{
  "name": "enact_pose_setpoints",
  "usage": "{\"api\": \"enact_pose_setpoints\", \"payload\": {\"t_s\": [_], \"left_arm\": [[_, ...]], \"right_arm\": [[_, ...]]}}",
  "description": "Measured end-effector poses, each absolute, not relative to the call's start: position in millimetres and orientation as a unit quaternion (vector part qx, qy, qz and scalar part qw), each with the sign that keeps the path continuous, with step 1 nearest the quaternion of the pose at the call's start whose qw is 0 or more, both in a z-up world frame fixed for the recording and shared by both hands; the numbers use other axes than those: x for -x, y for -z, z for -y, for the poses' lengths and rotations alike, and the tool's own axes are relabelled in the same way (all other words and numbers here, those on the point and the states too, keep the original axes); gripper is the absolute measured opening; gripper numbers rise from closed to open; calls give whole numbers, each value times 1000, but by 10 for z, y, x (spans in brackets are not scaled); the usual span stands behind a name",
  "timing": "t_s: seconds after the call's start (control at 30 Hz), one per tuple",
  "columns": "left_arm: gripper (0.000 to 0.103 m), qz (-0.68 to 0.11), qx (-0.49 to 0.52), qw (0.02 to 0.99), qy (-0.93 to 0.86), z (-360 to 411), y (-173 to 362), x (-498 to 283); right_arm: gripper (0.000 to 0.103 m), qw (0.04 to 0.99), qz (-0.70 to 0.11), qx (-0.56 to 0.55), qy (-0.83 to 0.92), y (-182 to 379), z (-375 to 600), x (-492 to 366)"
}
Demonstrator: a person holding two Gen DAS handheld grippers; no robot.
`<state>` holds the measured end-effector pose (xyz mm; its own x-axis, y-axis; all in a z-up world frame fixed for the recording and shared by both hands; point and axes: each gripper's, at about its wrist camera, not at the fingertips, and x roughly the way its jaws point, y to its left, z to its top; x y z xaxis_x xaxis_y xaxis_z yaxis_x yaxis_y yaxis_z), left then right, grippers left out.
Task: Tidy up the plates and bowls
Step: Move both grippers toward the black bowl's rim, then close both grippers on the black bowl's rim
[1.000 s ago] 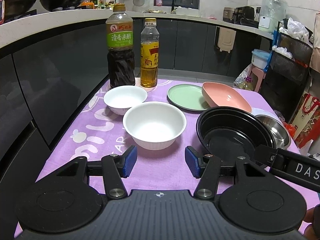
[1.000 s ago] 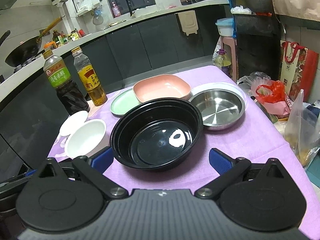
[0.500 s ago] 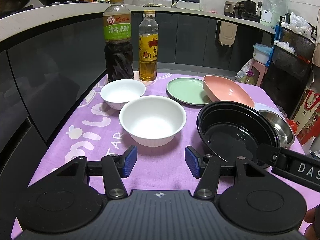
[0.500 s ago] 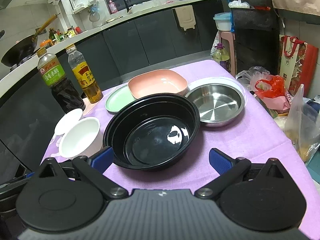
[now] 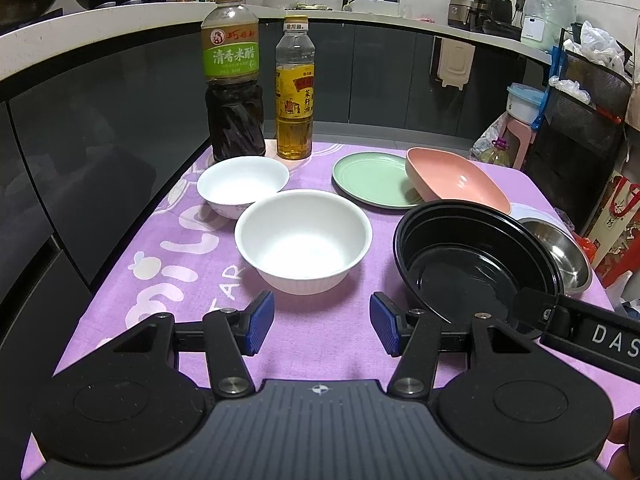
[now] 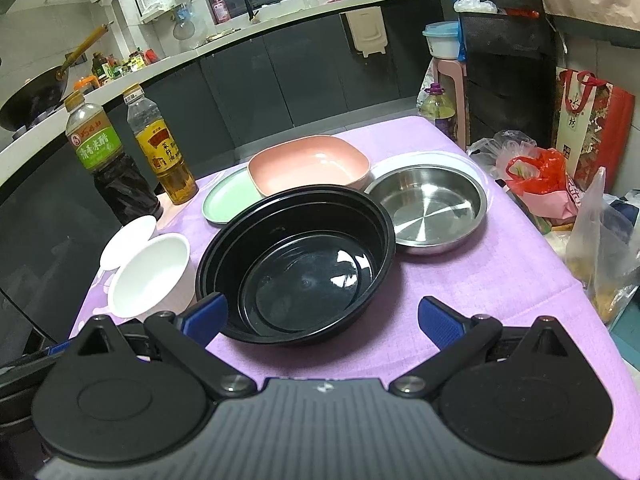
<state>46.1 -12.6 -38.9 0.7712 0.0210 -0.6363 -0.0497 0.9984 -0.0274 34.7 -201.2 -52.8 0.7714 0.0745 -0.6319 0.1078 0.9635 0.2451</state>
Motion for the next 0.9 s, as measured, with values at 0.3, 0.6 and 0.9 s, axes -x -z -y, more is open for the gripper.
{"api": "enact_pose_setpoints", "payload": {"t_s": [0.3,0.6,0.9], "left_arm": [[50,-345,23,938,-20,129,418,-506],[50,-353,37,935,-10,146,435,-570],[50,-371,112,921,49,207,414,-741]], "right_arm": [[62,932,-338,-132,16,540,2037,-358],[62,930,-339,-138,35,568,2138,-412],[61,918,-351,-183,41,612,2427,-542]]}}
